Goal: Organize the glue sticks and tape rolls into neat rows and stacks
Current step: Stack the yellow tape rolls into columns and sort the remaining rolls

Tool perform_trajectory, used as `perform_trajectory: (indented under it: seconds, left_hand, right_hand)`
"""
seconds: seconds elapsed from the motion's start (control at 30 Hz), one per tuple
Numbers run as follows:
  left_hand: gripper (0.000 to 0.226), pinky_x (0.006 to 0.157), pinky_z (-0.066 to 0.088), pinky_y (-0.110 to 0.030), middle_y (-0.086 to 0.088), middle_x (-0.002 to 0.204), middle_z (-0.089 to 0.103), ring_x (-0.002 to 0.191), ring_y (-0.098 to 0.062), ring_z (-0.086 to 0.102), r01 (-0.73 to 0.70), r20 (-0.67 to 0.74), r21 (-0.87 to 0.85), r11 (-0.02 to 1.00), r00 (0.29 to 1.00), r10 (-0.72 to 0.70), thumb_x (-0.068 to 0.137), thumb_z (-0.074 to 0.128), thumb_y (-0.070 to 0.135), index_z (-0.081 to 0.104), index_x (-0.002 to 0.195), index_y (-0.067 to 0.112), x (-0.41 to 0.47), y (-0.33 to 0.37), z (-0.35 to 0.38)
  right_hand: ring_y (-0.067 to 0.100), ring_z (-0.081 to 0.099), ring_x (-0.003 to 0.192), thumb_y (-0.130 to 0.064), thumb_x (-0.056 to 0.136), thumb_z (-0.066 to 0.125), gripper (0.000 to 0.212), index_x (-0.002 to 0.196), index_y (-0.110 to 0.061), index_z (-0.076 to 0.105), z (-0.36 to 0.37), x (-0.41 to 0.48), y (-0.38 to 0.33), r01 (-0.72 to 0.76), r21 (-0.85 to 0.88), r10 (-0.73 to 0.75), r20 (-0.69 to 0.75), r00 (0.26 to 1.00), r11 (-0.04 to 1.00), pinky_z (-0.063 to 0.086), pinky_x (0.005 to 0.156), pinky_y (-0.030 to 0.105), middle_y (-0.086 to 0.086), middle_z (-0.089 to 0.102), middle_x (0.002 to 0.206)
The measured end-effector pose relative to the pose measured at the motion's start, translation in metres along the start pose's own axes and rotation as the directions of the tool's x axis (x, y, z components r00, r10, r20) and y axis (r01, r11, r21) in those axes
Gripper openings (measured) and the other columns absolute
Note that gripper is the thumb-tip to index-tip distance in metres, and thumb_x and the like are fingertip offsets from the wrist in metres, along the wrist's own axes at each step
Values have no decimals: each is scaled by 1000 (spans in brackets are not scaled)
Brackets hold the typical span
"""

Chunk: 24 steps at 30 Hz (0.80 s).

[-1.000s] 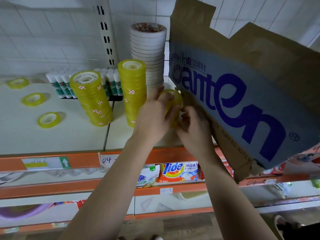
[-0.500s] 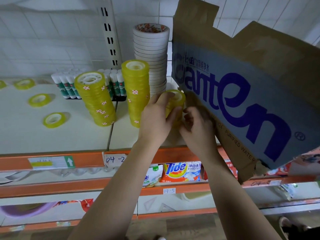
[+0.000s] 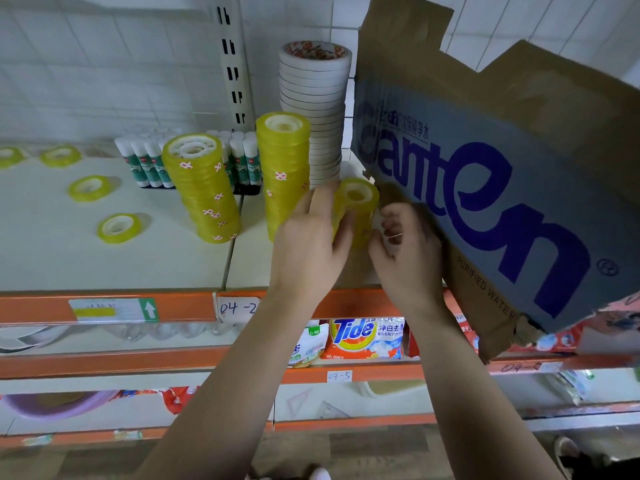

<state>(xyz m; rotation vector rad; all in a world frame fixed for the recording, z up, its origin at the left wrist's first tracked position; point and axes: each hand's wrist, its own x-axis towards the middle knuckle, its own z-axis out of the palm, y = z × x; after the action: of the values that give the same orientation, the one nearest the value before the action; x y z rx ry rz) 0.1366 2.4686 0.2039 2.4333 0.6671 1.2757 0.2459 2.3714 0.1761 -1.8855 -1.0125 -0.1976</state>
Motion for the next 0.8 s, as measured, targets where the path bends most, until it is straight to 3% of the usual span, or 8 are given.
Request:
perform_trajectory:
  seconds: [0.17,0.27,0.47,0.67,0.8]
  left_hand:
    - [26,56,59,-40,-12,95,68,72,-29,69,12,-44,-20,1000,999,-13,90,63,23,66,110,6,-9,-11,-24]
    - [23,55,58,-39,-10,94,68,69,-27,67,18,-34,-37,999,999,-20,91,62,24,68,105,6,-12,-19,-34]
    - [19,54,52,-32,-9,92,68,60,-25,62,-83,35,-14,996,996,84,88,63,18,69,103,8,-3,-11,-34]
    - [33,73,56,-42,-16,123,61,95,-38,65,-64,196,-34,997,978,70,91,62,18,61,123,9,13,-6,2]
    - [29,79,52,-43,-18,131,57,106,-40,61,-6,201,-11,1000,980,9,94,60,19,61,120,7,18,-5,15]
  right_hand:
    - [16,57,85,-20,88,63,17,103,-15,56,-4,-4,-17,41,34,-39,-43,998,999,53,75,48,-6,56,93]
    - [21,57,81,-25,87,64,20,101,-12,55,0,-2,-24,36,61,-32,-65,997,997,52,67,46,2,57,90]
    - [22,58,87,-23,86,63,18,98,-22,49,-1,6,-23,-16,28,18,-66,998,999,53,73,49,1,58,94]
    - [23,59,93,-21,85,64,22,103,-18,52,-6,3,-18,-15,25,16,-54,998,1000,54,74,47,2,60,100]
    - [20,57,96,-14,85,67,26,106,-15,53,-6,0,-14,-24,-20,24,-12,1000,1000,54,78,44,3,58,106]
